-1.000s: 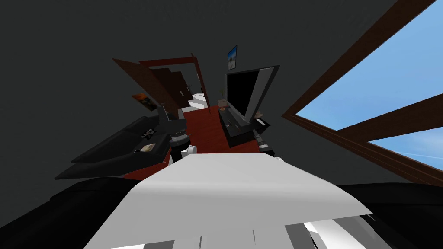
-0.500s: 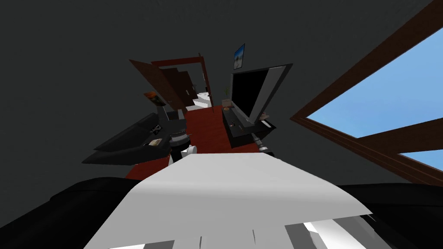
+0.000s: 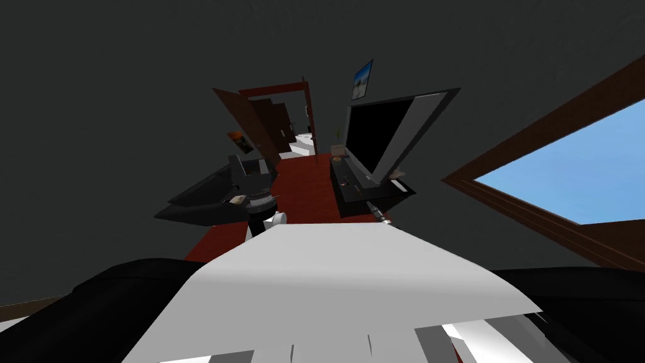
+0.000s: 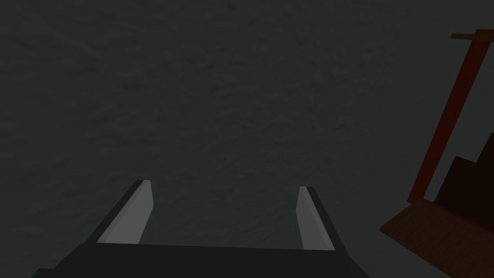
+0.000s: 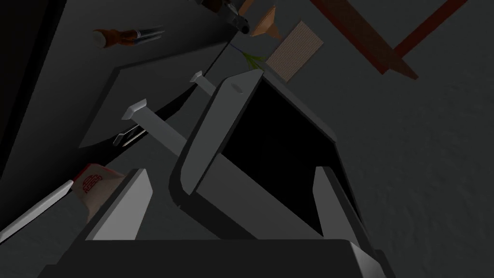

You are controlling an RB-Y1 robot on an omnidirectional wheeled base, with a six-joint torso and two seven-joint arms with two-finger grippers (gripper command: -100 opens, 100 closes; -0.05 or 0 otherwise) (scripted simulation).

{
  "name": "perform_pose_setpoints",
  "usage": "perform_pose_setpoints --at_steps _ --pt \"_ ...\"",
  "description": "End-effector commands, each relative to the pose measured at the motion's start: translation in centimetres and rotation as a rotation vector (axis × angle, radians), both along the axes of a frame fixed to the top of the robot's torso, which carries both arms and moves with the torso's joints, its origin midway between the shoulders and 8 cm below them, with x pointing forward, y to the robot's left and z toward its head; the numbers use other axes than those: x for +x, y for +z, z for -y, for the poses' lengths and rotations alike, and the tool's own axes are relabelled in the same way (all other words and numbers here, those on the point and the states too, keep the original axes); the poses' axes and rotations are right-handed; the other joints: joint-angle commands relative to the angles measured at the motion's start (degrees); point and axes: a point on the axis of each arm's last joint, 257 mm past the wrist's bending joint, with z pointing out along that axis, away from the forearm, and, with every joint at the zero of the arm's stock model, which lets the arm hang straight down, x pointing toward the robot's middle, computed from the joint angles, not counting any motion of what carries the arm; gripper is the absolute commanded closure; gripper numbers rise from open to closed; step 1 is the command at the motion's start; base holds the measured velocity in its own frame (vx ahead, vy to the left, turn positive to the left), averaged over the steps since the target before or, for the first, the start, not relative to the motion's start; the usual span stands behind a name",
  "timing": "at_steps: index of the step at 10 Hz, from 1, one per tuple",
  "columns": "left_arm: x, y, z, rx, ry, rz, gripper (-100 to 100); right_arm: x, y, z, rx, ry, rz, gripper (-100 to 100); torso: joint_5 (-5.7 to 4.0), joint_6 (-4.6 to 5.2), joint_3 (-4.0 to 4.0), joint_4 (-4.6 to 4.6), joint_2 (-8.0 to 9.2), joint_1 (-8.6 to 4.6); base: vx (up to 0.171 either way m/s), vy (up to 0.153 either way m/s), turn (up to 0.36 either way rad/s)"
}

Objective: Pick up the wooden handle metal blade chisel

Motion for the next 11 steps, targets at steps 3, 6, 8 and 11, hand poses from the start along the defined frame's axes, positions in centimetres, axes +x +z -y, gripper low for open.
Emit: perform_pose_setpoints --at_steps 3,6,8,11 --pt "0.0 0.0 0.0 0.000 0.000 0.000 0 -2.3 -3.9 1.4 -0.060 0.004 -0.103 -100 -0.01 0.00 -0.02 -0.01 -0.02 -0.01 0.040 0.020 0.164" --pt "0.0 0.0 0.0 0.000 0.000 0.000 0 -4.4 -6.7 2.9 -0.103 0.004 -0.184 -100 -0.01 0.01 0.00 0.00 0.00 -0.05 0.034 0.010 0.110" --pt "0.0 0.0 0.0 0.000 0.000 0.000 0 -5.7 -8.2 3.7 -0.142 0.016 -0.233 -100 -0.01 0.01 -0.04 -0.01 -0.07 -0.07 0.061 0.006 0.195" --pt "0.0 0.0 0.0 0.000 0.000 0.000 0 -9.6 -11.8 6.2 -0.225 0.029 -0.359 -100 -0.01 0.01 -0.04 -0.01 -0.06 -0.04 0.070 0.014 0.177"
